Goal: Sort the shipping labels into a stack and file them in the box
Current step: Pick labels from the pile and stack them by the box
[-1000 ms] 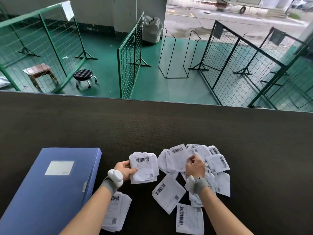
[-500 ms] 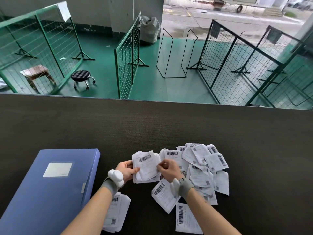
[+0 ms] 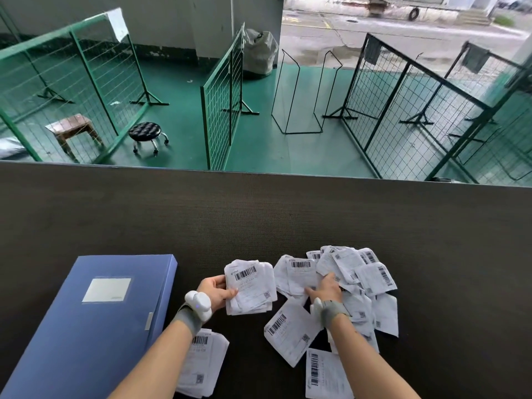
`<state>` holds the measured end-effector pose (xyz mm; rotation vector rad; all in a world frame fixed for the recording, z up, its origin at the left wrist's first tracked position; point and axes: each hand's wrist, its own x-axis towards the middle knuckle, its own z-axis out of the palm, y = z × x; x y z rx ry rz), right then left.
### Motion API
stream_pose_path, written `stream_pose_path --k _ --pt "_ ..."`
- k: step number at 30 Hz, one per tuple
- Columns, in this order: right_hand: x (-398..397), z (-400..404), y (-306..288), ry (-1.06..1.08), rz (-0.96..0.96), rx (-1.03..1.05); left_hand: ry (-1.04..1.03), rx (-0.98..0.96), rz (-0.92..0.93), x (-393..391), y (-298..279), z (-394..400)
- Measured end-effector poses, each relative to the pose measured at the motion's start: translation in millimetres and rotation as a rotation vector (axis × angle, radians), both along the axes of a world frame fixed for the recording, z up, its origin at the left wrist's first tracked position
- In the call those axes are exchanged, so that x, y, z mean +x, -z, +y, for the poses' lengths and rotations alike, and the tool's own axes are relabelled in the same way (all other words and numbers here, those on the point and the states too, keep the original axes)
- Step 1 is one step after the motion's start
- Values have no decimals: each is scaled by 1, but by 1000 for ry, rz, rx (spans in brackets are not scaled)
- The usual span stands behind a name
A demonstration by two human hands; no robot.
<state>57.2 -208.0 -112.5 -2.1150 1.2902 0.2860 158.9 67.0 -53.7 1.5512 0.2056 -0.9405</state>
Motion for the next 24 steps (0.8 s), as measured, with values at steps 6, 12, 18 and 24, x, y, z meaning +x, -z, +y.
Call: stream_pose_path --k 6,12,18,24 --pt "-5 -5 -8 -9 -182 43 5 7 3 0 0 -1" --pt "0 20 -37 87 -551 496 7 5 -9 0 0 -5" --pt "15 58 -52 -19 -551 629 40 -7 -35 -4 -3 -12" --pt "21 55 -69 173 -788 852 -37 83 -29 7 14 1"
